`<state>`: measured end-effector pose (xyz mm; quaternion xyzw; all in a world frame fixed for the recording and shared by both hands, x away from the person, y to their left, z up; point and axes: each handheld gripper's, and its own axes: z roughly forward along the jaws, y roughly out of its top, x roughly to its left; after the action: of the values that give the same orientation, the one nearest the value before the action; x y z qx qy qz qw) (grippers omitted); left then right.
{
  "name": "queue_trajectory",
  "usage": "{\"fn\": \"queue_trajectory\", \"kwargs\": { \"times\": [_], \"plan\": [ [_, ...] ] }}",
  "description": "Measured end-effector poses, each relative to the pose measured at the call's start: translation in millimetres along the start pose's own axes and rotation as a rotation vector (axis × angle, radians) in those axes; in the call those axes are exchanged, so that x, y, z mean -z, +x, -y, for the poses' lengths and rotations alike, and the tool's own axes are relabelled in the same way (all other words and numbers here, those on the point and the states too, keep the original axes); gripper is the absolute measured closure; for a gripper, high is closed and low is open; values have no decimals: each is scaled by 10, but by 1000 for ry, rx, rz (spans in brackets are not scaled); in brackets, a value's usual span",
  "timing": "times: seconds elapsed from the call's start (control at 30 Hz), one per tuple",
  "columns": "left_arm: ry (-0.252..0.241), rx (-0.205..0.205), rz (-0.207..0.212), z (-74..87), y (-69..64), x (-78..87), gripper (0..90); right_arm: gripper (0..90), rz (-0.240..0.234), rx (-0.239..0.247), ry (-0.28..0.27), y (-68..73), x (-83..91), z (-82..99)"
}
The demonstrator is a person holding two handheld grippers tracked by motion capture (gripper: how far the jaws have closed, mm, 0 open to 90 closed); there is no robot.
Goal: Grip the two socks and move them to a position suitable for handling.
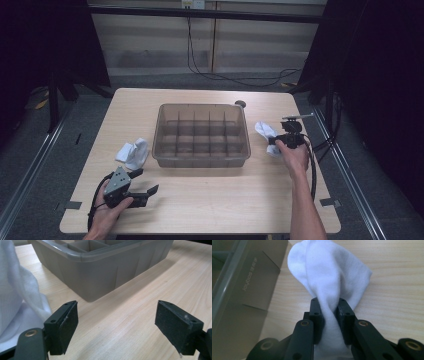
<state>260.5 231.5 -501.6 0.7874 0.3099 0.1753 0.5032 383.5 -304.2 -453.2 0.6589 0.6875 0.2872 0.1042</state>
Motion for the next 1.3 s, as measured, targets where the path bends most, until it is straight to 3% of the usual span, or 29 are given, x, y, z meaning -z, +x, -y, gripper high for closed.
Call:
{"fn": "queue_trajectory", "kwargs": {
  "times": [0.3,0.7,1.17,1.3],
  "plan": [
    [-1,2,1,2,-2,2,186,770,-36,-7,-45,-52,191,-3],
    [0,-1,1,2,-2,4,186,767,-121,-6,-115,-63,407,3],
    [1,4,1,1,7,3,186,765,-238,38,-160,30,667,45],
    [-2,5,0,2,3,4,186,766,-242,55,-150,104,710,58]
  ]
}}
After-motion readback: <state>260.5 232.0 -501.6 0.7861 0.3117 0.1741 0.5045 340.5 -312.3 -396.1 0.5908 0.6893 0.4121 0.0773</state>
